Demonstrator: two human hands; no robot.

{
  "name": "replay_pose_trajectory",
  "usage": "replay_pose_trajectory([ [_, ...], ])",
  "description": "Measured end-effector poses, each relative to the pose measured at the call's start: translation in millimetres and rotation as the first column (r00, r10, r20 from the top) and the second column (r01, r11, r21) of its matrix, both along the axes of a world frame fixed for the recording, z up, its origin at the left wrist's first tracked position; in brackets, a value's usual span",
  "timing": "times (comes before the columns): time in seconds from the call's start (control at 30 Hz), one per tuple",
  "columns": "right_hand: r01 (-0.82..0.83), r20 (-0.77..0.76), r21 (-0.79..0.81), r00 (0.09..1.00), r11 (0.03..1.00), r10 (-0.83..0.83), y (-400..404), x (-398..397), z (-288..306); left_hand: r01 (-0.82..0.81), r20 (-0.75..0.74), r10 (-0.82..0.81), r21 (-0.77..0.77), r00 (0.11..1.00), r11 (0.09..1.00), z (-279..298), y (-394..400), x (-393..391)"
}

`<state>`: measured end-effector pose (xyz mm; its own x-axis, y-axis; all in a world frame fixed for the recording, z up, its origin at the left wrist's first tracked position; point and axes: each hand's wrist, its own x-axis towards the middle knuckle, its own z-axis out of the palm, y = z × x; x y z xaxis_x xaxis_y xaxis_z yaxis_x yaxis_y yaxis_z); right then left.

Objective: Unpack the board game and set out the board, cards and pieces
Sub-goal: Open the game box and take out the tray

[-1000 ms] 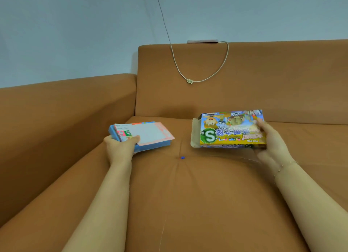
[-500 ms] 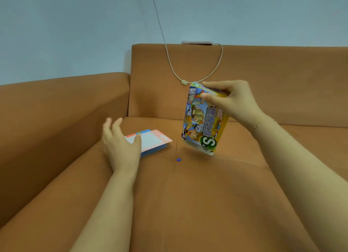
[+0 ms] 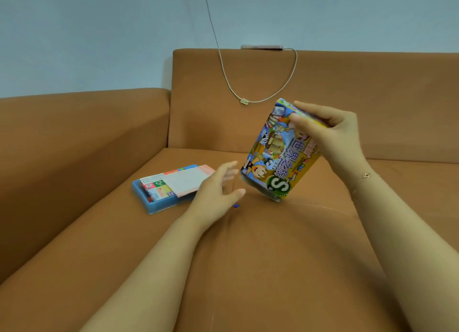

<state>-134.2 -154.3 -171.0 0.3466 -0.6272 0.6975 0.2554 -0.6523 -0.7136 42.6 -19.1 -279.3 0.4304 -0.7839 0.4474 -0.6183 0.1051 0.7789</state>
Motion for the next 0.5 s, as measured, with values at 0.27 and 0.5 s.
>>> replay_pose_trajectory([
  [0.27, -0.090, 0.348, 0.416, 0.935, 0.905, -0.067, -27.4, -1.2, -35.5, -0.087, 0.131, 0.075, 0.089, 0.989, 0.992, -6.0, -28.5, -4.1],
  [0.5, -0.410, 0.324, 0.710, 0.912, 0.572, 0.251, -40.3, 30.8, -85.3, -0.126, -0.067, 0.122, -0.059, 0.990, 0.990, 2.0, -34.4, -10.0],
])
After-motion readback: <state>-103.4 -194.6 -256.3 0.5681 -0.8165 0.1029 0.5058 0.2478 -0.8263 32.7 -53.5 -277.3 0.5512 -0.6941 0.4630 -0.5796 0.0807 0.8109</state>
